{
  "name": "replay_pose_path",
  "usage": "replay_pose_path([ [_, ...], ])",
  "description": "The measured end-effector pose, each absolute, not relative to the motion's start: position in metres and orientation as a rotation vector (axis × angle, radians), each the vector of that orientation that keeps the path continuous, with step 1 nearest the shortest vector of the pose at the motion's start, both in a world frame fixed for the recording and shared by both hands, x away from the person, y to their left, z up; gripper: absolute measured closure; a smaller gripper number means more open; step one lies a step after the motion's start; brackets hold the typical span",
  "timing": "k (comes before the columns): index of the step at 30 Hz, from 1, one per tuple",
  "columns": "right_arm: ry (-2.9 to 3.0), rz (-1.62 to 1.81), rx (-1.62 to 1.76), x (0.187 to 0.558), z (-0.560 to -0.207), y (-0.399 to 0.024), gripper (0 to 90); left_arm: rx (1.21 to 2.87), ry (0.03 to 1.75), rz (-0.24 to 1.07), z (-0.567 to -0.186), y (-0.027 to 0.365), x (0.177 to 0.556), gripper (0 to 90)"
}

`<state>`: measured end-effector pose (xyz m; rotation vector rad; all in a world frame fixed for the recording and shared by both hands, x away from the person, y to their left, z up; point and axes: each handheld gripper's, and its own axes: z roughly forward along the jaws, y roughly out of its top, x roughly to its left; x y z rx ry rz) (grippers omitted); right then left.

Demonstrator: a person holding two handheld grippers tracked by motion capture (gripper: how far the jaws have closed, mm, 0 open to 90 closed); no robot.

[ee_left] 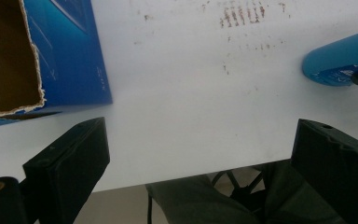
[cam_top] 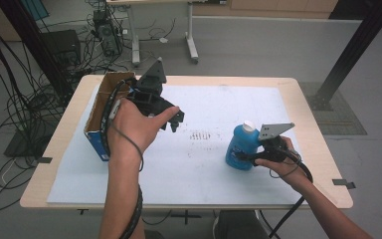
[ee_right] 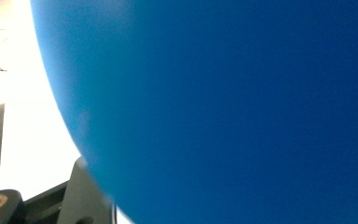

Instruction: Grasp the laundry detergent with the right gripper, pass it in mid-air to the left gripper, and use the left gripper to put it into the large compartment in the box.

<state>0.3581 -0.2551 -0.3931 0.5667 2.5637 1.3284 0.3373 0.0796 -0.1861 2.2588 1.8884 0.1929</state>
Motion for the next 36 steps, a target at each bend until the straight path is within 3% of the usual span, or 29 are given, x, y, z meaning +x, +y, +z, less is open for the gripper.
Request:
replay_pose_path([
  [36, 2.569, 1.333, 0.557, 0.359, -0.3931, -0.2555, 43.1, 2.264, 1.887, 0.2, -0.1846, 0.0783, 0.3389, 4.8],
])
